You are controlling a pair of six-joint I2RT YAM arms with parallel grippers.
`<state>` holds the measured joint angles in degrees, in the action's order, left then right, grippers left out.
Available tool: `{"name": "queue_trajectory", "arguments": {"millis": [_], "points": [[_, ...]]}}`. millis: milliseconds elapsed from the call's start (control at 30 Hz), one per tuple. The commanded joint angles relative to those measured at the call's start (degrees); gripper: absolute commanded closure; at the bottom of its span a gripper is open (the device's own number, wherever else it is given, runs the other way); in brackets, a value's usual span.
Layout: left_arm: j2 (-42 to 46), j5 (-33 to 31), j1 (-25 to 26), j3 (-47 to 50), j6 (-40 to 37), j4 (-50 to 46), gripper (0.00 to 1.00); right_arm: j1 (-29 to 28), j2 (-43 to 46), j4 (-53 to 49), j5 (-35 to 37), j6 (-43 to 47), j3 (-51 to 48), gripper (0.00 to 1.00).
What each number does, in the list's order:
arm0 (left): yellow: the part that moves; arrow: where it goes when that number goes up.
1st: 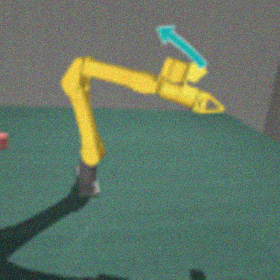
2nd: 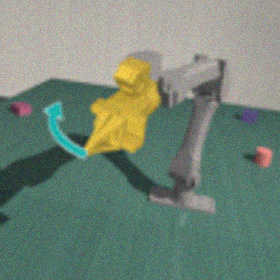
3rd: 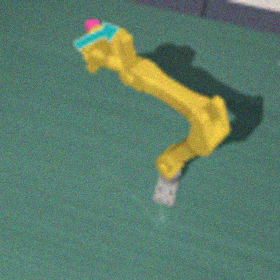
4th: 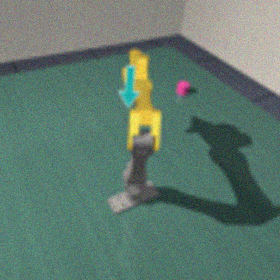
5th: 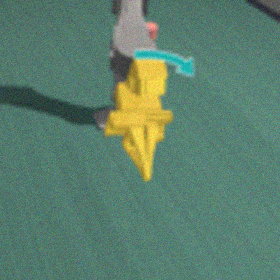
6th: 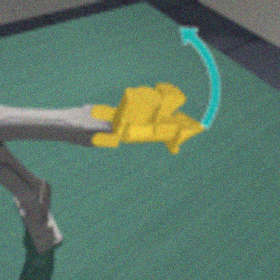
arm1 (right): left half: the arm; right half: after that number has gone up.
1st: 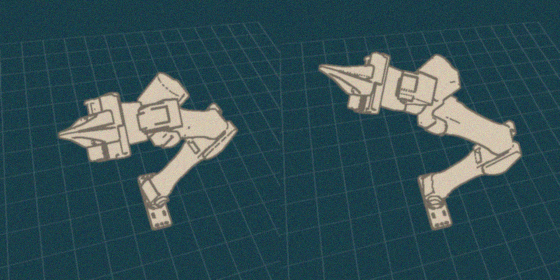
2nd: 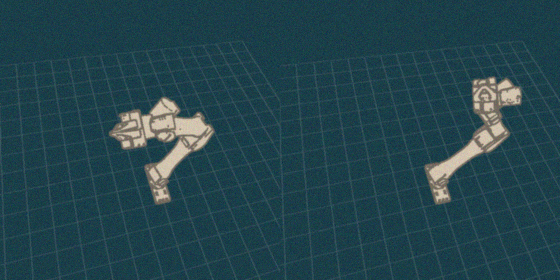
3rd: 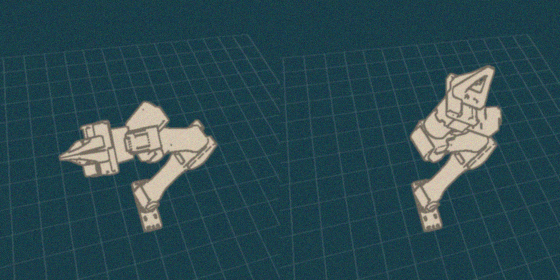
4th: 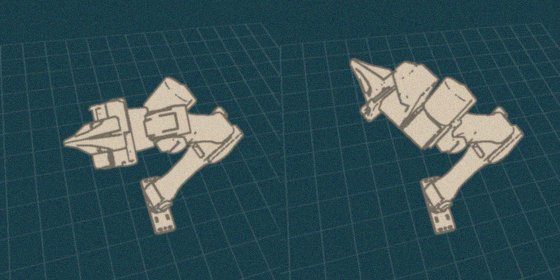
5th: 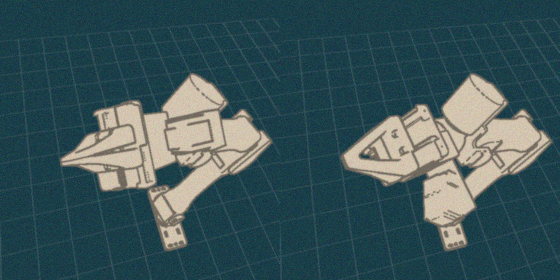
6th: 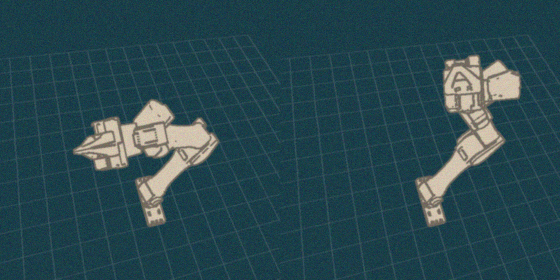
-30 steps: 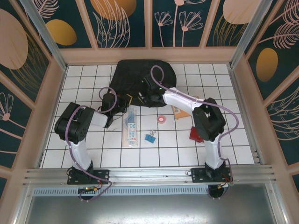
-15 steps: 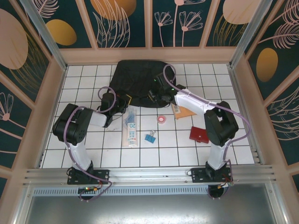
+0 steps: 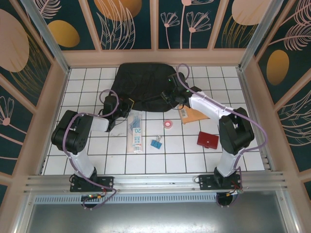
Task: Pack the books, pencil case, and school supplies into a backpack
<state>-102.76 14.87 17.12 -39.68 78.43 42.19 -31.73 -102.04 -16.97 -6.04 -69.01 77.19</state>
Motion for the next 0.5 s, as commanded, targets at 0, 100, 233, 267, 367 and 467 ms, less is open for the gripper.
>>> {"name": "queue_trajectory", "arguments": {"millis": [0, 100, 233, 267, 367, 467], "points": [[2.5, -3.7, -0.8, -1.5, -3.8, -4.6, 1.0, 2.4, 1.9, -1.7, 0.0, 5.7, 1.0, 1.0], [3.9, -5.0, -0.9, -2.6, -6.0, -7.9, 1.0, 3.5, 2.0, -3.5, -0.2, 10.7, 2.4, 1.0], [6.0, -7.0, -1.1, -4.3, -8.5, -12.7, 1.0, 4.9, 1.6, -5.8, -0.4, 17.4, 4.6, 1.0], [6.3, -7.4, -1.2, -4.7, -9.1, -13.8, 1.0, 5.3, 1.1, -6.4, -1.1, 18.8, 5.4, 1.0], [6.6, -7.9, -1.3, -6.6, -11.0, -16.8, 1.0, 6.2, -1.2, -8.9, -3.0, 23.2, 8.3, 1.0], [6.5, -8.5, -1.5, -9.0, -13.6, -20.8, 1.0, 6.2, -3.2, -11.3, -3.0, 28.3, 11.4, 1.0]]}}
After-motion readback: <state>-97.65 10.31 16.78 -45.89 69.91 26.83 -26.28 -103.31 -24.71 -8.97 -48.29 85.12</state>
